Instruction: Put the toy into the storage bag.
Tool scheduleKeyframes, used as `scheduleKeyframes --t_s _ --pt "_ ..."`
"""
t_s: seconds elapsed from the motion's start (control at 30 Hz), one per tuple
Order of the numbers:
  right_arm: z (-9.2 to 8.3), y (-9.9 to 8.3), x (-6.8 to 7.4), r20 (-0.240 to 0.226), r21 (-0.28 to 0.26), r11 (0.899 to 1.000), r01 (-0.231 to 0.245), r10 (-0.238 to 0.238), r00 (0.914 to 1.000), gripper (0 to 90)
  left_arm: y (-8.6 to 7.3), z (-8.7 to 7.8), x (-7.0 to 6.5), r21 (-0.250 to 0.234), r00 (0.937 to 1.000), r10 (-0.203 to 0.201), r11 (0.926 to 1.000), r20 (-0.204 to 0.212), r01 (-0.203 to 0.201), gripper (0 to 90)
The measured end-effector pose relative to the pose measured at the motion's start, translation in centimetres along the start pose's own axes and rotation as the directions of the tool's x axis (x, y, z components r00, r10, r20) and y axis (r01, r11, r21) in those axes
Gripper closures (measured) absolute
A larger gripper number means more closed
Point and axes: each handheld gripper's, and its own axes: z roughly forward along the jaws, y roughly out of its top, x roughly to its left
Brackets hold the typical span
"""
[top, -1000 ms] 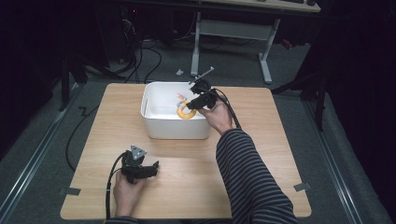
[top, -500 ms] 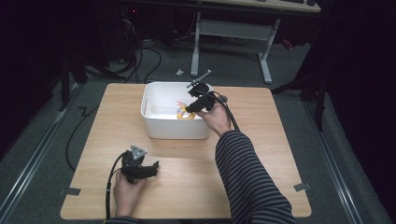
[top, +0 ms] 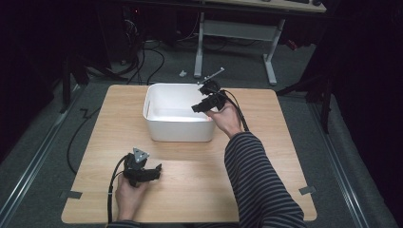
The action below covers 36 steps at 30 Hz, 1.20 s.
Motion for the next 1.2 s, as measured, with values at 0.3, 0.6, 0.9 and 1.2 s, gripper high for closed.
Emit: scheduleKeyframes --t_s 0.3,0.6,0.9,1.2 --pt "-3.1 -1.1 -1.0 0.023 -0.107 0.994 -0.014 0.016 0.9996 44.3 0.0 0.0 0.0 -0.001 1.0 -0.003 1.0 0.001 0.003 16.1" --pt "-5.0 -2.3 -1.8 0.021 -0.148 0.988 -0.035 0.039 0.999 46.8 0.0 0.0 0.0 0.0 1.0 -0.002 1.0 0.001 0.002 16.1" --pt "-7.0 -3.9 -3.1 0.037 -0.162 0.985 -0.059 0.066 0.9971 47.2 0.0 0.0 0.0 0.0 1.0 -0.002 1.0 0.001 0.002 16.1" --pt "-8.6 -5.6 -3.9 0.055 -0.189 0.978 -0.085 0.097 0.9938 45.2 0.0 0.0 0.0 -0.002 1.0 -0.002 1.0 0.0 0.002 16.1"
